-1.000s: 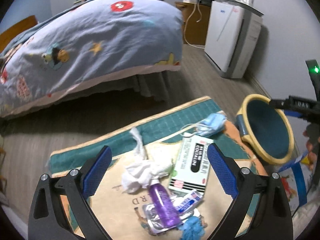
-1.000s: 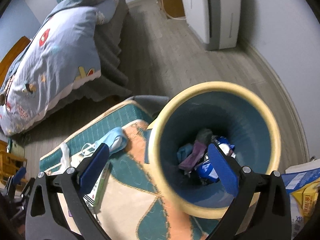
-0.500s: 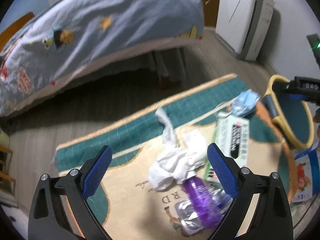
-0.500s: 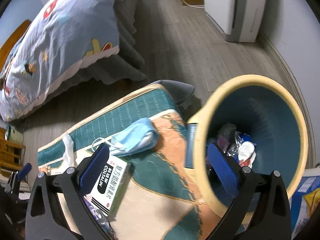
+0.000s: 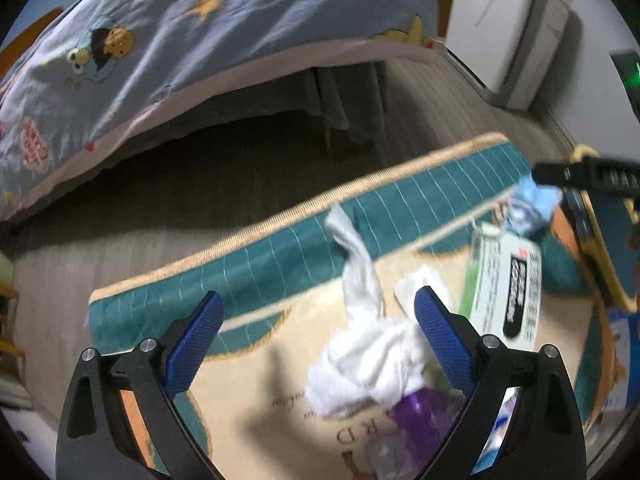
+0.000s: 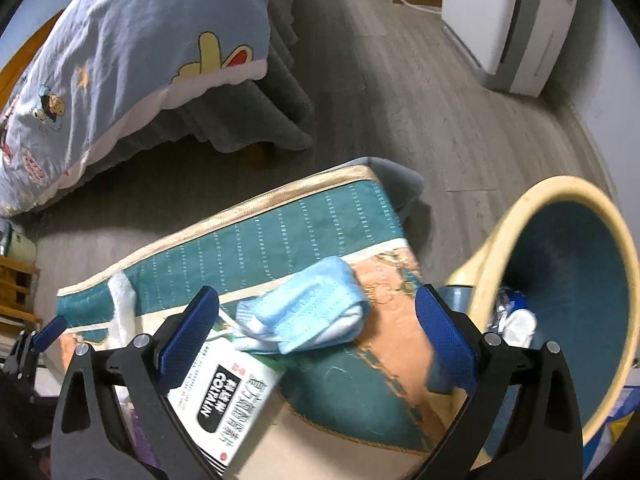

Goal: Collect trash
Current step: 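Move both tools back over the mat toward the remaining trash, then grasp the white tissue with left tool while right tool grasps another blue mask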

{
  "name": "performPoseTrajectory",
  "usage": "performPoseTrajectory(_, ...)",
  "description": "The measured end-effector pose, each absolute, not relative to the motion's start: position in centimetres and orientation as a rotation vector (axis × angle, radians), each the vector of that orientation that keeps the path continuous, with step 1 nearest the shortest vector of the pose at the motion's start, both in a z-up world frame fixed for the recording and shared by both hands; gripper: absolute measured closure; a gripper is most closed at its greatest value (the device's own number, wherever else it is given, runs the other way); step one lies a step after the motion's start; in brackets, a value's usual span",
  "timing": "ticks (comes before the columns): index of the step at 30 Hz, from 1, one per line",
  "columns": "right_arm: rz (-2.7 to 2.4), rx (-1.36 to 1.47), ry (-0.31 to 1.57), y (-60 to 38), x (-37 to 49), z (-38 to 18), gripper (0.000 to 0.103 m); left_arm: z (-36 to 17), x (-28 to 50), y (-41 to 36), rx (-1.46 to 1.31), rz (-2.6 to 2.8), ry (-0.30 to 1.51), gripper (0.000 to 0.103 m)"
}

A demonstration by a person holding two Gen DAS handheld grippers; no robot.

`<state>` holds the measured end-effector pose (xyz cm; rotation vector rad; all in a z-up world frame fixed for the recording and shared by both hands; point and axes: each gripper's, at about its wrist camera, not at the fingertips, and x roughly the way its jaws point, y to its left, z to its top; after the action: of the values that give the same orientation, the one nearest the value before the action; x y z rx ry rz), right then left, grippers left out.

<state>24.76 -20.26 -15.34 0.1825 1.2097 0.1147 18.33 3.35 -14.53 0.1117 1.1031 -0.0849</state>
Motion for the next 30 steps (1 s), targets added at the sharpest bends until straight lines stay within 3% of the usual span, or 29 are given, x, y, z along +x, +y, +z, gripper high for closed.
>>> performPoseTrajectory(7, 0.163, 0.212, 1.232, -20.0, 24.8, -15.9, 0.017, -15.3, 19.7, 2.8, 0.093, -0.106, 1.127, 0.012)
performPoseTrajectory(8, 0.169, 0.220, 1.243, -20.0, 24.8, -16.1, 0.021, -15.4, 19.8, 2.7, 0.088, -0.117, 1.133, 0.020)
performPoseTrajectory(11, 0.174, 0.232, 1.280, -19.8, 24.9, -17.0, 0.033, -16.3, 20.3, 2.8, 0.093, -0.127, 1.165, 0.032)
performPoseTrajectory(12, 0.177, 0.233, 1.290, -19.7, 24.9, -17.3, 0.041, -16.5, 20.3, 2.9, 0.093, -0.126, 1.173, 0.035)
performPoseTrajectory(13, 0.181, 0.236, 1.297, -19.7, 24.9, -17.6, 0.054, -16.8, 20.2, 3.0, 0.092, -0.126, 1.184, 0.045)
performPoseTrajectory(14, 0.185, 0.245, 1.309, -19.6, 24.9, -17.8, 0.060, -17.1, 20.3, 3.0, 0.085, -0.135, 1.200, 0.055)
performPoseTrajectory(15, 0.187, 0.253, 1.315, -19.6, 24.7, -17.8, 0.072, -17.2, 20.3, 3.0, 0.078, -0.145, 1.213, 0.061)
performPoseTrajectory(17, 0.194, 0.280, 1.327, -19.9, 24.4, -17.9, 0.078, -17.2, 20.1, 2.9, 0.073, -0.168, 1.220, 0.083)
performPoseTrajectory(18, 0.197, 0.293, 1.323, -20.1, 24.2, -17.7, 0.082, -17.0, 20.1, 2.8, 0.074, -0.175, 1.215, 0.085)
performPoseTrajectory(20, 0.211, 0.305, 1.307, -20.1, 24.1, -17.1, 0.084, -16.2, 19.9, 2.8, 0.064, -0.191, 1.197, 0.091)
performPoseTrajectory(30, 0.246, 0.320, 1.231, -21.7, 21.8, -13.9, 0.085, -9.6, 18.2, 3.6, -0.054, -0.242, 1.039, 0.094)
